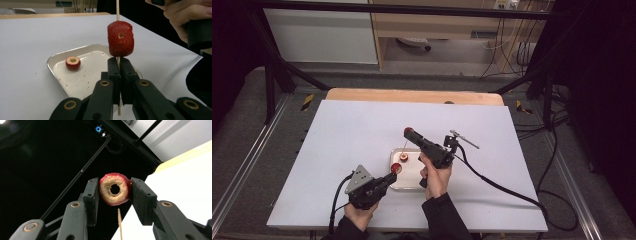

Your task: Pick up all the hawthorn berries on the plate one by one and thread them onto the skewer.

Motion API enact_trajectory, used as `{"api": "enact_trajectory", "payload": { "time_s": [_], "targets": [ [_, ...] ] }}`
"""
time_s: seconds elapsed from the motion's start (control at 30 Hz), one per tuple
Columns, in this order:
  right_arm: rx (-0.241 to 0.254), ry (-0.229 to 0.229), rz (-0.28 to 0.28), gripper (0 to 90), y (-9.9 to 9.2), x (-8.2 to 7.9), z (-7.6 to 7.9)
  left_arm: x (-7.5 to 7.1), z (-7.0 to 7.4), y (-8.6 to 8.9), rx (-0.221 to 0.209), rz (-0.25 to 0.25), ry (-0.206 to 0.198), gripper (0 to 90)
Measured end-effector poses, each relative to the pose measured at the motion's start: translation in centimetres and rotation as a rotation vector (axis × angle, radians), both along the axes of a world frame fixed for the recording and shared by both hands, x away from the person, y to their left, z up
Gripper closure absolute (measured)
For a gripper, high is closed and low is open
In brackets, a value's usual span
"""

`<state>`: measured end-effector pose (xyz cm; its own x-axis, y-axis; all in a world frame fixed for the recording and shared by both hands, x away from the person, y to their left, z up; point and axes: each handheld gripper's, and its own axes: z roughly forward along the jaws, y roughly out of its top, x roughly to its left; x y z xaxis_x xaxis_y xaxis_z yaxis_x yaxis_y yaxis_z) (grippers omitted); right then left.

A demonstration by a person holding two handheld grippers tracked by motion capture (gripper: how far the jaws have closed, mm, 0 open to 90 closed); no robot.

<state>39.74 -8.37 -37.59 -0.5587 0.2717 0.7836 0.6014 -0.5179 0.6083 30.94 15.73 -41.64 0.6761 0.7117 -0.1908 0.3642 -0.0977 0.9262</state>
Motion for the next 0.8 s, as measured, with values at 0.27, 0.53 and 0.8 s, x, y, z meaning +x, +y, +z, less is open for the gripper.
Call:
{"api": "enact_trajectory", "payload": {
  "time_s": [0.27,0.53,0.8],
  "targets": [
    [0.041,0.006,-0.008,60.1,-0.01,-0.17,0.15,-0.21,0.10,-0.53,-0.020,0.013,-0.014,88.1],
    [0.054,0.010,-0.003,60.1,0.00,-0.25,0.09,-0.25,0.01,-0.78,-0.033,0.027,-0.002,88.1],
    [0.071,0.004,-0.008,60.2,0.09,-0.33,-0.01,-0.60,0.23,-0.94,-0.066,0.048,-0.008,88.2]
  ]
}}
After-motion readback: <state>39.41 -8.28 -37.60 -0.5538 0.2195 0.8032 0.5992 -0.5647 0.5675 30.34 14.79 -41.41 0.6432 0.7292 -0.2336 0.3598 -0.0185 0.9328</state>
